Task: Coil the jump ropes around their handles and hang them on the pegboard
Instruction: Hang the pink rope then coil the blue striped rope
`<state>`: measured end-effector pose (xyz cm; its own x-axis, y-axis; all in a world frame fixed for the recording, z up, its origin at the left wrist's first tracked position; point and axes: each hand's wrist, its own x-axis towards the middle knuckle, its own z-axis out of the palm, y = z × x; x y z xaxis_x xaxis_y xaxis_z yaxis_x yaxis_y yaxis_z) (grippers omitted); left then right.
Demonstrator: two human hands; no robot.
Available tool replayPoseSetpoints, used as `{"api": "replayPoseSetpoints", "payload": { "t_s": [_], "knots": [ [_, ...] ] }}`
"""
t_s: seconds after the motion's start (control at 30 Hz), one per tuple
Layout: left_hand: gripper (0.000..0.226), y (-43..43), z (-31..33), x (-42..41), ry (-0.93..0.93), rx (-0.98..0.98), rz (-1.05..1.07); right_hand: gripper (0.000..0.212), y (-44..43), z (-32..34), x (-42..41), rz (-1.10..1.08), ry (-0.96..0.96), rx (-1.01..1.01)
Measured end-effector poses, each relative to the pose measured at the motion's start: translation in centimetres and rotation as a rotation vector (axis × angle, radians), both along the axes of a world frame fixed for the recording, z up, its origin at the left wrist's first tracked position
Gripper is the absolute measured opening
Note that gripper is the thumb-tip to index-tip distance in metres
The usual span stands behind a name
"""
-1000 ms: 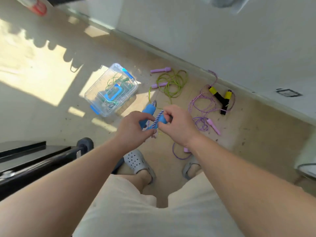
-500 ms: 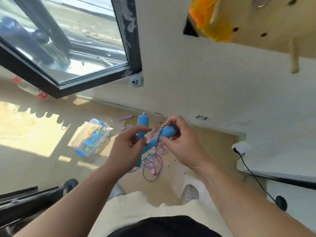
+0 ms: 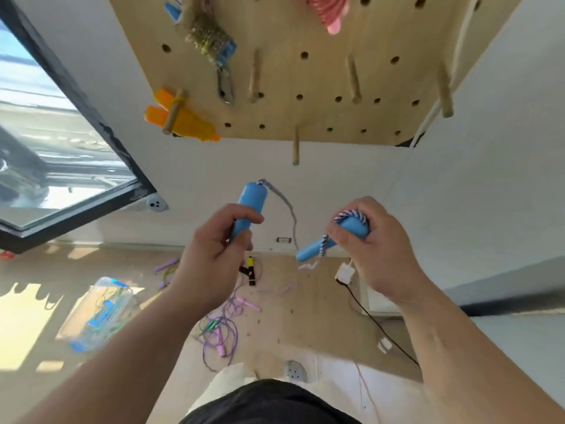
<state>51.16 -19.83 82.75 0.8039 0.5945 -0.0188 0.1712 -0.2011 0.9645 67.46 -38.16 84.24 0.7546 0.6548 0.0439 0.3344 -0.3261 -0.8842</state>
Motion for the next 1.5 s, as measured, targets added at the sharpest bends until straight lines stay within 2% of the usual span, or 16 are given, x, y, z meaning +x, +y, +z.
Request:
{"api": "replayPoseSetpoints", "payload": {
  "t_s": [0.1, 0.17, 0.27, 0.33, 0.43, 0.47, 0.6, 0.7, 0.77, 0.83, 0.93, 1.03, 1.1, 1.17, 1.3, 1.5],
  "knots": [
    [0.059, -0.9, 2.4, 1.4, -0.064, -0.005, -0.098, 0.018, -2.1, 1.8, 0.7, -0.077, -0.109, 0.004],
    [0.068, -1.4, 3.3, 2.1, -0.049, -0.109, -0.107, 0.024, -3.0, 2.8, 0.8, -0.126, -0.181, -0.038],
    [0.036, -1.9, 3.6, 3.0, 0.04, -0.334, -0.041, 0.025, -3.6, 3.3, 0.8, -0.264, -0.256, -0.167],
    [0.013, -2.1, 3.2, 3.4, 0.068, -0.495, -0.005, 0.026, -3.5, 3.0, 0.6, -0.37, -0.168, -0.255],
    [0.014, -2.5, 2.6, 3.5, 0.102, -0.581, -0.05, 0.022, -3.2, 2.3, -0.1, -0.506, 0.116, -0.235],
    [0.014, -2.6, 2.5, 3.6, 0.11, -0.582, -0.084, 0.018, -3.2, 2.1, -0.4, -0.514, 0.128, -0.258],
    [0.013, -2.7, 2.1, 3.8, 0.141, -0.513, -0.222, 0.021, -3.3, 1.6, -1.1, -0.446, -0.081, -0.412],
    [0.012, -3.3, 1.5, 3.9, 0.162, -0.413, -0.355, 0.024, -3.5, 1.8, -1.6, -0.37, -0.203, -0.336],
    [0.012, -4.2, 1.0, 4.2, 0.183, -0.379, -0.41, 0.02, -3.5, 2.2, -2.0, -0.309, -0.119, -0.181],
    [0.015, -5.4, 0.8, 4.6, 0.176, -0.369, -0.406, 0.014, -3.4, 2.8, -2.4, -0.249, 0.091, 0.018],
    [0.028, -7.0, 1.2, 5.7, 0.104, -0.346, -0.383, 0.027, -3.7, 2.8, -2.5, -0.138, 0.348, 0.224],
    [0.029, -8.1, 1.9, 7.0, 0.066, -0.337, -0.372, 0.03, -4.2, 2.6, -2.0, -0.057, 0.302, 0.2],
    [0.029, -8.7, 2.1, 7.7, 0.076, -0.362, -0.305, 0.025, -4.9, 2.7, -1.0, -0.107, 0.413, 0.246],
    [0.042, -9.3, 1.9, 8.2, 0.1, -0.382, -0.262, 0.019, -5.8, 2.9, 0.0, -0.194, 0.501, 0.252],
    [0.064, -11.6, 1.2, 8.9, 0.138, -0.336, -0.365, 0.024, -7.1, 1.8, 1.1, -0.271, 0.426, 0.158],
    [0.054, -14.3, 1.4, 11.1, 0.177, 0.026, -0.241, 0.03, -9.6, 0.8, 3.4, -0.155, 0.477, 0.132]
  ]
}}
